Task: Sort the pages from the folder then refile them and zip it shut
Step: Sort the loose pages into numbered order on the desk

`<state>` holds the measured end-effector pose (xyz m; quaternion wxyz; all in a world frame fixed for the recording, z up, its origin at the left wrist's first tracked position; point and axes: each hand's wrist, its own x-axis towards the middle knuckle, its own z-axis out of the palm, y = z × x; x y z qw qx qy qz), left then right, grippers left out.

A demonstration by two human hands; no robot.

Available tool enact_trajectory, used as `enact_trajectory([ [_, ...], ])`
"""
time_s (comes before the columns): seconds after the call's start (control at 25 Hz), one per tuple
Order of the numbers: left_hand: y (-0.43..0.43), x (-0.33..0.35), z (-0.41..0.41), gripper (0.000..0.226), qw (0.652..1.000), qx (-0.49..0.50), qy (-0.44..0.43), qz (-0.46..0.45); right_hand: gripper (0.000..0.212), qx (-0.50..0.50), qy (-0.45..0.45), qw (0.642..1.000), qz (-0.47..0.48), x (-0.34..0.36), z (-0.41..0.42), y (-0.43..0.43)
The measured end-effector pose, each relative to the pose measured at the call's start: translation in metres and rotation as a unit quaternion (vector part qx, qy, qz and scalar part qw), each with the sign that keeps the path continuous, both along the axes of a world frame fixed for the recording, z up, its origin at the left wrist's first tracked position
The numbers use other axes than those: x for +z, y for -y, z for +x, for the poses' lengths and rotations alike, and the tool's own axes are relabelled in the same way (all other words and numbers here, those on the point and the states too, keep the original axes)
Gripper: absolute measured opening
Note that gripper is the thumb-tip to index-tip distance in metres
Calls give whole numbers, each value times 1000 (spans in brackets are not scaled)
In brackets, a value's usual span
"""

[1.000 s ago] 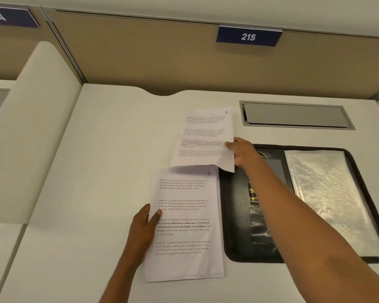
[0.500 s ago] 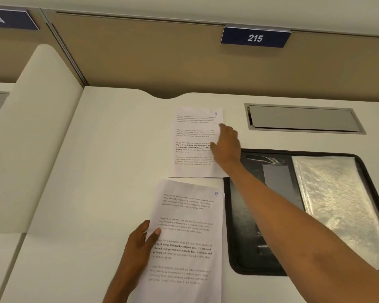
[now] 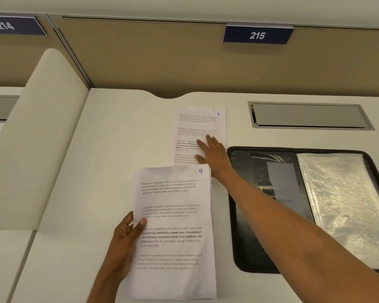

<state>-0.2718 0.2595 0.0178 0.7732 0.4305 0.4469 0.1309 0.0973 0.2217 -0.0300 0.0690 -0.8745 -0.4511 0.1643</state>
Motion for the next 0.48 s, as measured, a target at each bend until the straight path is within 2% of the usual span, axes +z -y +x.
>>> enact_trajectory([
  [0.08, -1, 0, 4, 32, 1000, 9, 3, 5, 67, -16, -19, 999, 41, 11, -5, 4],
  [0.16, -1, 1, 8, 32, 1000, 8, 10, 15, 54, -88, -101, 975, 176, 30, -19, 17],
  [0.24, 2, 2, 9, 32, 1000, 10, 16, 21, 34, -211, -244, 895, 309, 55, -44, 41],
  [0.28, 4, 3, 10, 32, 1000, 12, 16, 23, 36, -271, -332, 846, 317, 67, -60, 56],
  [0.32, 7, 3, 9, 31, 1000, 12, 15, 25, 43, -300, -398, 816, 292, 76, -76, 73],
  [0.36, 11, 3, 8, 31, 999, 14, 12, 26, 46, -300, -435, 810, 253, 82, -93, 92],
  [0.48, 26, 1, 1, 30, 1000, 15, 4, 27, 27, -257, -405, 858, 181, 72, -136, 141],
])
